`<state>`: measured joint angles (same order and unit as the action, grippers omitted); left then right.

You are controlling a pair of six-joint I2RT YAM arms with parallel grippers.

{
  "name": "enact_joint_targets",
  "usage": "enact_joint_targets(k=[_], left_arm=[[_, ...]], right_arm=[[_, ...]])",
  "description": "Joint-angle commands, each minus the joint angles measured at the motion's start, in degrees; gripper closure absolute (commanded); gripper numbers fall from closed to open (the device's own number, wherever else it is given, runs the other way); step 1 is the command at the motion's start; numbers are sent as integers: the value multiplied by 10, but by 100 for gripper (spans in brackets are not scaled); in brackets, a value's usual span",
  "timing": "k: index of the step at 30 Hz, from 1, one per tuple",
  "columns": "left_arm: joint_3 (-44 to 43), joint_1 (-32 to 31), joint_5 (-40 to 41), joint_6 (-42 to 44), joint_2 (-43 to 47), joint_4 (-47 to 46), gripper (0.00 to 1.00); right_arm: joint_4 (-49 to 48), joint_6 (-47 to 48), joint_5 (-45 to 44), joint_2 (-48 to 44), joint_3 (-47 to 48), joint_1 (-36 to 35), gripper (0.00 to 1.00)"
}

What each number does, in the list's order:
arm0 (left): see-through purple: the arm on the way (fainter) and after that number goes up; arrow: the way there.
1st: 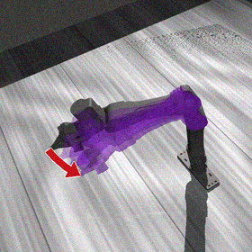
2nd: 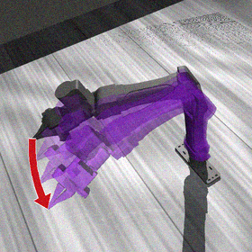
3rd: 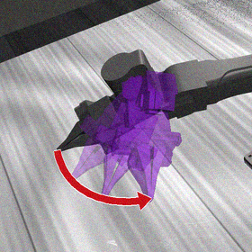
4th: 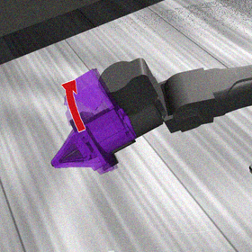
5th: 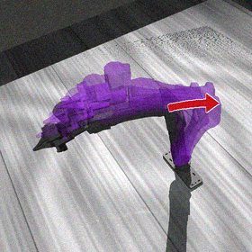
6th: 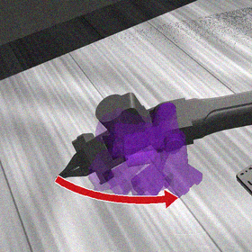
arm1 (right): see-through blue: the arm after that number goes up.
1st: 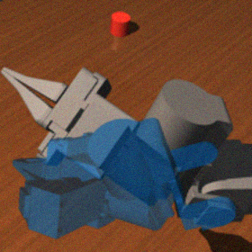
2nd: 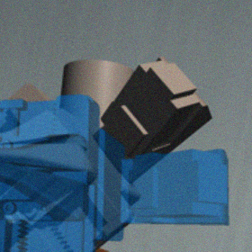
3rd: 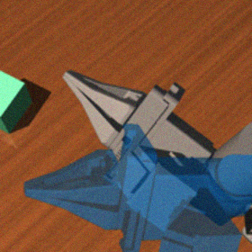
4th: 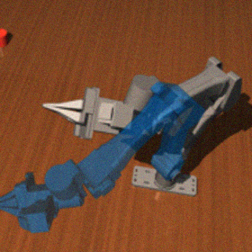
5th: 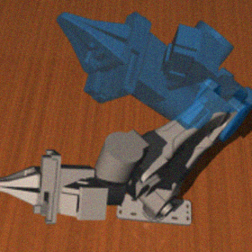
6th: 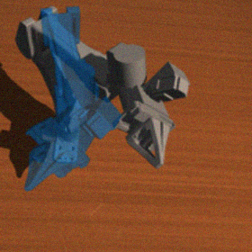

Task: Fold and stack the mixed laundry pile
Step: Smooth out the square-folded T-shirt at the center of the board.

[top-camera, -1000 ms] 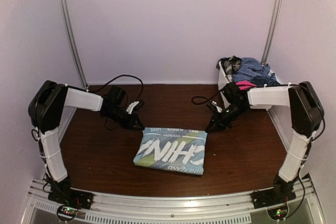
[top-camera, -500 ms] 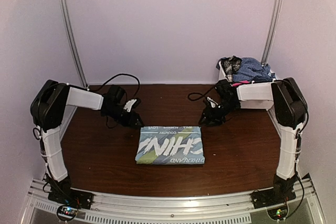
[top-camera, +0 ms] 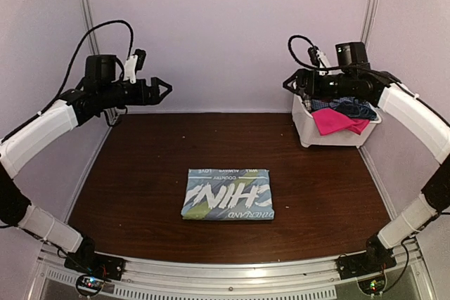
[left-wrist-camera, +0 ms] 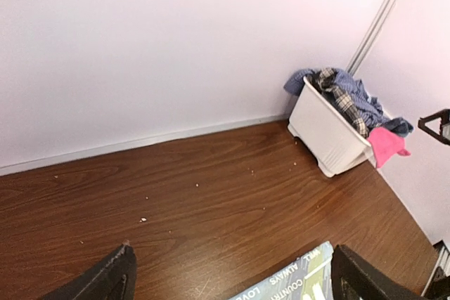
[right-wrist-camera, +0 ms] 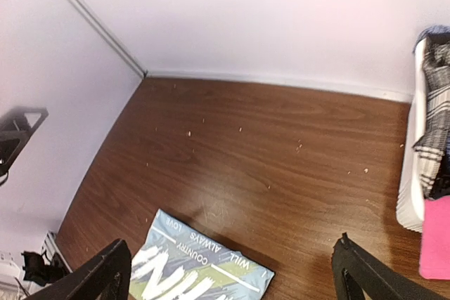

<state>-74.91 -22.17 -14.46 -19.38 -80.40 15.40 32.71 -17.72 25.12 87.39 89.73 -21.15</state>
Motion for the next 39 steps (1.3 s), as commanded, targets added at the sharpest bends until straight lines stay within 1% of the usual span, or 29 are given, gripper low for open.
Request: enact_joint_targets(k=[1,2,5,7,9,10,12,13,15,18,20,23,26,28,30,34,36,39], left_arm=[[36,-1,-16,-67,18,-3,2],[41,-11,-32,-72,18,7,2],[69,-70,-11,-100,26,39,2],[97,-122,24,-130,32,54,2],[139,-167,13,-165,34,32,2],[162,-188,-7,-181,32,2,2],[213,-229,-64,-214,23,-91,2],[230,-250,-72,-237,17,-132,2],[243,-282,-78,-274,-7,-179,2],[252,-315,-92,-315,-53,-242,2],[260,-324,-109,-347,-86,-296,2],[269,-325,-132,-390,-132,-375,2],[266,-325,-150,-410,-169,-412,2],[277,-325,-148,-414,-182,-418,2],[299,-321,-148,-430,-197,-448,2],[358,-310,-146,-473,-238,-540,2],[389,-306,-141,-489,-251,-571,2],[435,-298,-130,-498,-252,-590,2]], right_arm=[[-128,-76,9,-61,-91,34,0],[-139,-87,54,-65,-104,39,0],[-112,-130,134,-53,-126,22,0],[-101,-152,154,-58,-164,-7,0],[-137,-176,180,-80,-227,-43,0],[-169,-200,207,-94,-265,-56,0],[-263,-267,260,-106,-344,-83,0],[-315,-307,284,-109,-382,-94,0],[-425,-380,316,-106,-453,-118,0],[-525,-444,326,-83,-499,-153,0],[-551,-462,325,-54,-502,-173,0],[-614,-492,347,2,-498,-189,0],[-695,-547,358,59,-503,-193,0],[-755,-579,361,98,-506,-198,0],[-796,-600,363,133,-508,-203,0],[-831,-608,354,193,-530,-204,0],[-876,-625,349,234,-568,-201,0],[-958,-652,343,277,-620,-189,0]])
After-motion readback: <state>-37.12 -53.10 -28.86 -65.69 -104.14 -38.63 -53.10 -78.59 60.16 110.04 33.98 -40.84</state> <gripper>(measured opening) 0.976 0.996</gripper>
